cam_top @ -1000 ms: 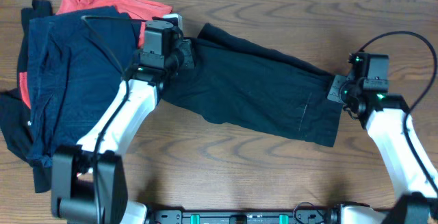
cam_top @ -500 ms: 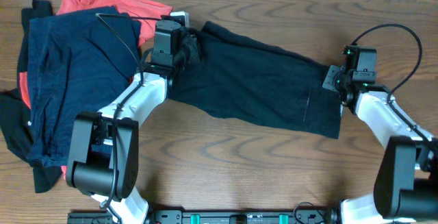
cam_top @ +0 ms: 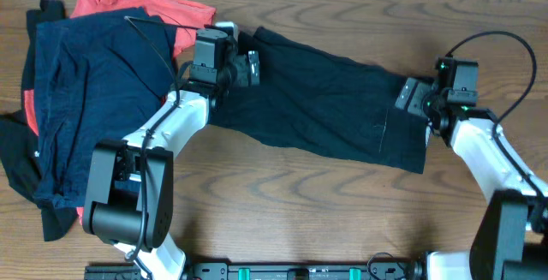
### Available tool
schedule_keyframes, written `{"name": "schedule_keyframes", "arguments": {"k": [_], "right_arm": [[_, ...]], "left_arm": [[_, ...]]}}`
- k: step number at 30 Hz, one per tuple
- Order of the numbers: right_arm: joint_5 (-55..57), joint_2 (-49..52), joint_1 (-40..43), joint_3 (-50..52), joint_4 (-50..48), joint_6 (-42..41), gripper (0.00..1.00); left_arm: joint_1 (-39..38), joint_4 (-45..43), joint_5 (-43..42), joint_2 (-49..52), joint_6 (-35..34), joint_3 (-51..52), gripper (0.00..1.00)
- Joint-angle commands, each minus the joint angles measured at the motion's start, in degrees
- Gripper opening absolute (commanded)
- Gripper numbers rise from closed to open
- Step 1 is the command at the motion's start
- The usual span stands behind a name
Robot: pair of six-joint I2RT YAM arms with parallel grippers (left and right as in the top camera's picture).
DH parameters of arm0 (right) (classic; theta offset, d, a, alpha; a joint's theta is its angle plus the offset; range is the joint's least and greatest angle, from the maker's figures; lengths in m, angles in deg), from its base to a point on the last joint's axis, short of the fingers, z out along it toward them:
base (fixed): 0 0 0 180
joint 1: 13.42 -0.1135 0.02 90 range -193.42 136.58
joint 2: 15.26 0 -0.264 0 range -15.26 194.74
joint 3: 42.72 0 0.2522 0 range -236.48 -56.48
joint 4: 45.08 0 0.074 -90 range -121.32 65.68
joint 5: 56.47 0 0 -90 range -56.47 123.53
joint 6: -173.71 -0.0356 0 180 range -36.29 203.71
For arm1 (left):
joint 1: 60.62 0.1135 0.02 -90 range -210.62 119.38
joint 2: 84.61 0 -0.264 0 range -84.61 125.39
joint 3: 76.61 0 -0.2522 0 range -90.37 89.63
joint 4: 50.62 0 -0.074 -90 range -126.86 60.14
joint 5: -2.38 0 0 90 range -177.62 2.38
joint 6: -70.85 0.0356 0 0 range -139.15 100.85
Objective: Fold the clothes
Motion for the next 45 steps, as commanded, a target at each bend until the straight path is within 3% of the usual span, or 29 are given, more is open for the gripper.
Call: {"name": "schedule_keyframes", "arguments": {"k": [1,4,9,11,17,20,22,27,33,34,37,43,45], "right_arm": [[-5.6,-0.5,0.5,0.0,5.4,1.1,0.98],[-7.9,-0.5,0.6,0.0,10.8,2.7,0.99],[-8.0,0.4,0.6,1.6,11.6,2.7,0.99],[-7.9,1.0,0.6,3.1,9.8,2.7,0.93],[-6.9,3.9,0.6,9.0,-0.8,2.6,0.55],[-6.4,5.3,1.0,10.3,-4.8,1.7,0.1],[-6.4,6.2,1.4,10.3,-6.6,1.1,0.01],[-3.3,8.8,3.1,10.3,-13.5,2.1,0.01],[-3.4,13.0,4.8,10.3,-21.3,17.5,0.01],[-3.4,14.0,5.0,10.3,-22.8,19.7,0.04],[-3.4,16.5,5.4,10.3,-29.3,22.6,0.29],[-0.8,17.2,6.2,9.0,-37.2,25.7,0.55],[-0.8,17.2,7.0,7.1,-37.1,25.9,0.57]], "left_arm": [[0.0,3.8,-3.0,0.3,5.2,-0.9,0.98],[0.0,9.0,-3.1,0.3,8.8,-0.9,0.98],[0.1,12.7,-3.1,0.0,8.2,-0.9,0.98],[0.1,13.5,-3.1,0.0,8.2,-0.9,0.98],[0.3,13.8,0.2,0.0,8.2,-0.9,0.98],[0.5,13.8,0.9,0.0,8.2,-0.9,0.98],[0.5,13.8,0.8,0.0,8.2,-0.9,0.98],[0.5,13.7,0.8,0.0,8.2,-0.9,0.98],[0.5,13.7,0.8,0.0,8.2,-0.9,0.98],[0.5,13.8,0.8,0.0,8.2,-0.9,0.98],[0.5,13.7,0.8,0.0,8.2,-0.9,0.98],[0.4,13.8,0.8,0.0,8.2,-0.9,0.98],[0.4,13.8,0.8,0.0,8.2,-0.9,0.98]]}}
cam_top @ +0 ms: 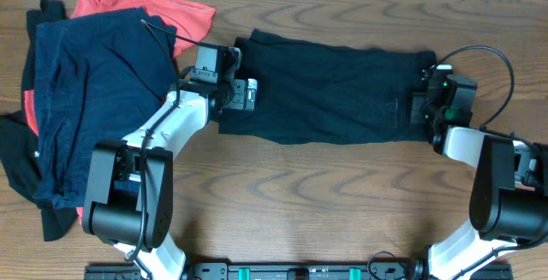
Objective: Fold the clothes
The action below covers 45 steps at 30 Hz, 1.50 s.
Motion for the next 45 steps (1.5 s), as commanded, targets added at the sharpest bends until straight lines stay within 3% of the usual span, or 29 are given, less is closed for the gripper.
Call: {"name": "schedule_keyframes", "arguments": {"k": [1,4,13,17,18,20,24,27,32,35,38,45], "right_arm": [[2.6,1.1,1.8,-3.0,0.8,2.9,0.58],[-0.7,0.8,2.6,-6.5,4.6,2.9,0.59],[-12.4,0.1,2.7,-21.4,30.8,-1.4,0.62],[-16.7,0.1,2.7,-24.2,38.9,-2.4,0.63],[-17.7,0.1,2.8,-24.4,40.7,-2.7,0.66],[-19.9,0.1,3.2,-24.3,43.6,-2.8,0.82],[-22.3,0.1,4.8,-24.3,47.6,-4.4,0.87],[-25.0,0.1,6.8,-24.3,49.0,-4.8,0.8],[-28.0,0.1,9.7,-24.3,50.5,-5.3,0.77],[-27.9,0.1,10.2,-24.3,50.9,-5.3,0.76],[-26.3,0.1,10.2,-24.2,50.9,-5.2,0.78],[-23.6,0.2,12.0,-24.2,50.2,-4.0,0.87]], "left_arm": [[0.3,0.2,0.4,0.0,0.7,-0.9,0.98],[0.2,0.2,0.3,0.0,-0.2,-0.9,0.98],[-0.9,0.2,-2.2,0.0,-0.3,-0.9,1.0],[-0.9,-0.4,-2.2,0.9,1.3,-0.9,0.89],[-0.9,-0.7,-2.2,1.4,1.4,-0.9,0.87],[-0.9,-1.9,-2.2,2.4,1.4,-0.9,0.81],[-0.4,-4.5,-2.2,3.9,1.9,-0.9,0.66],[0.5,-6.1,-2.1,5.2,3.3,-0.9,0.35],[2.2,-8.4,-1.9,7.0,3.3,-0.9,0.26],[2.5,-8.9,-1.9,7.7,3.3,-0.9,0.14],[2.5,-8.9,-1.9,8.7,3.3,-0.9,0.08],[2.5,-9.0,-2.0,10.2,3.3,-0.9,0.06]]}}
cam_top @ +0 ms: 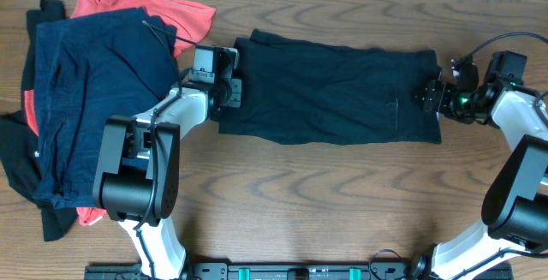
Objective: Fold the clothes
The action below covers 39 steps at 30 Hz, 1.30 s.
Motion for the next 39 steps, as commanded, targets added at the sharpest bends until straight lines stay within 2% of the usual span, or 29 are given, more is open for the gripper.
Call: {"name": "schedule_keyframes", "arguments": {"k": [1,16,23,27,29,33,39], "right_arm": [[1.0,0.2,1.9,-0.6,-0.8,1.0,0.88],[1.4,10.2,2.8,-0.6,-6.3,1.2,0.83],[1.1,14.8,0.5,-0.6,-6.6,1.2,0.8],[-4.7,17.0,-1.1,-0.6,-6.6,1.1,0.77],[-6.9,17.6,-1.6,-0.6,-6.4,-0.2,0.72],[-7.7,17.7,-1.9,-0.6,-4.9,-2.4,0.56],[-7.7,17.7,-1.1,-0.6,-4.6,-2.9,0.1]], "left_arm": [[0.0,0.2,-0.1,2.0,0.3,-0.7,0.06],[0.0,0.4,-0.1,2.0,0.3,-0.7,0.06],[0.0,0.4,-0.1,2.0,0.3,-0.7,0.06],[0.0,0.4,-0.1,2.0,0.3,-0.7,0.06],[0.0,0.4,-0.1,2.1,0.3,-0.7,0.06],[0.0,0.4,-0.1,2.1,0.3,-0.7,0.06],[0.0,0.4,-0.1,2.1,0.3,-0.7,0.06]]}}
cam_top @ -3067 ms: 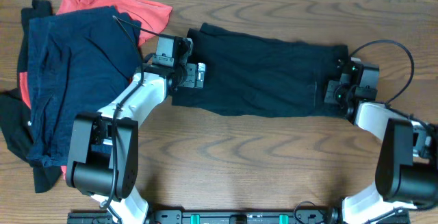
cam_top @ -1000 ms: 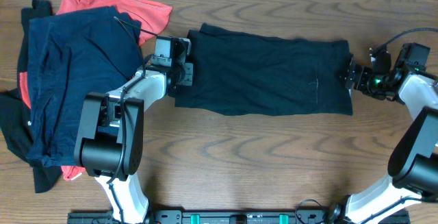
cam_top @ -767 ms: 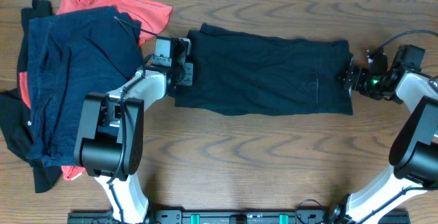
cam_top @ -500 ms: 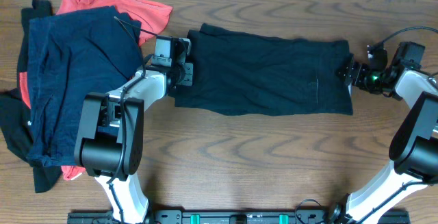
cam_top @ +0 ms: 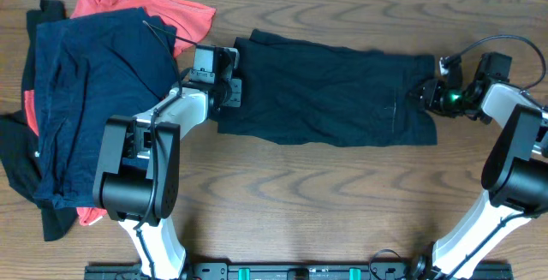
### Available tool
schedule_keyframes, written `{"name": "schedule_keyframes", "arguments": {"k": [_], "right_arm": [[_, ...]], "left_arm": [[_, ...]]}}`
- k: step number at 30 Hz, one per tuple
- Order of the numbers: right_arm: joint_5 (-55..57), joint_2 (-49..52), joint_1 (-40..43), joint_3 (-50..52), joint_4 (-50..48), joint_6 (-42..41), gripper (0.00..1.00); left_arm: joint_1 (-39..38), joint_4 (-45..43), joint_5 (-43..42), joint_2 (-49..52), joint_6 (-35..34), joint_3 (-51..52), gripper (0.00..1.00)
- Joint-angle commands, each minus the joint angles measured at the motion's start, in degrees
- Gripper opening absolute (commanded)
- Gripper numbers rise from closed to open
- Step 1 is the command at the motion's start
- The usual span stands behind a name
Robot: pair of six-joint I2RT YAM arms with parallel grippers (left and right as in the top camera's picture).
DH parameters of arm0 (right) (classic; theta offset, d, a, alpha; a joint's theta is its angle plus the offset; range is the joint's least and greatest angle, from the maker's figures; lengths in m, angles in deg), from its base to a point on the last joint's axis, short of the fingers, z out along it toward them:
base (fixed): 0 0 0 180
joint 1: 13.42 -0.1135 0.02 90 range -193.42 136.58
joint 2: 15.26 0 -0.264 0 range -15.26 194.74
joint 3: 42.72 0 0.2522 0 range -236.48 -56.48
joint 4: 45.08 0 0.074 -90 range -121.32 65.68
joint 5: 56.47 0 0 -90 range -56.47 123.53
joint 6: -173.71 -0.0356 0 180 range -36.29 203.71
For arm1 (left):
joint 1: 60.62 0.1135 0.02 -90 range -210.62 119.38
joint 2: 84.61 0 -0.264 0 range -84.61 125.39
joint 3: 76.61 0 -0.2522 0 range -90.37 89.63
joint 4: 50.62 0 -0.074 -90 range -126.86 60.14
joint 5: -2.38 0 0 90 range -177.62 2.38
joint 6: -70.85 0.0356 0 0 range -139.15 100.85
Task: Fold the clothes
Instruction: 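Grasp the folded shorts' right end with the right gripper and lift it leftward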
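Observation:
A black garment (cam_top: 330,87) lies spread flat across the middle of the table, long side running left to right. My left gripper (cam_top: 232,92) rests at its left edge with the fingers over the hem; from above I cannot make out whether they are open. My right gripper (cam_top: 425,96) points left at the garment's right edge, where the cloth is puckered around the fingertips, so it looks shut on that edge.
At the far left lies a heap of other clothes: a navy piece (cam_top: 94,92) on top, a red one (cam_top: 171,10) behind it, and black cloth (cam_top: 17,164) at the table's left edge. Brown wooden table (cam_top: 325,203) shows in front of the garment.
The right wrist has swung in, and the gripper sits slightly further left on the garment's right edge, which is now puckered and drawn in a little. The left arm has not moved.
At first both grippers held the black garment stretched at a slant between them. Then it lay level and flat with both grippers at its ends. After that the right arm reached in from further right, and now it is on the puckered right edge.

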Motion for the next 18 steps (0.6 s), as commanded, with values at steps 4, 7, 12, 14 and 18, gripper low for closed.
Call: {"name": "schedule_keyframes", "arguments": {"k": [4,7,12,14,18], "right_arm": [[3.6,4.1,2.2,2.8,0.4,-3.0,0.01],[1.3,3.3,5.6,2.4,0.9,-2.6,0.01],[-0.8,0.7,11.1,0.0,4.0,-0.7,0.01],[-0.8,-0.5,12.5,-2.2,6.9,1.0,0.01],[-0.9,-1.5,13.7,-9.0,14.9,5.0,0.01]], "left_arm": [[0.0,0.4,-0.2,1.9,0.3,-0.6,0.06],[-0.1,0.6,-0.8,1.3,-0.7,-0.6,0.06],[-1.7,1.9,-0.9,-1.5,-1.9,-0.6,0.06],[-2.6,1.9,-2.4,-2.7,-2.9,-0.6,0.06],[-4.9,1.7,-5.5,-4.6,-4.5,-0.6,0.06]]}}
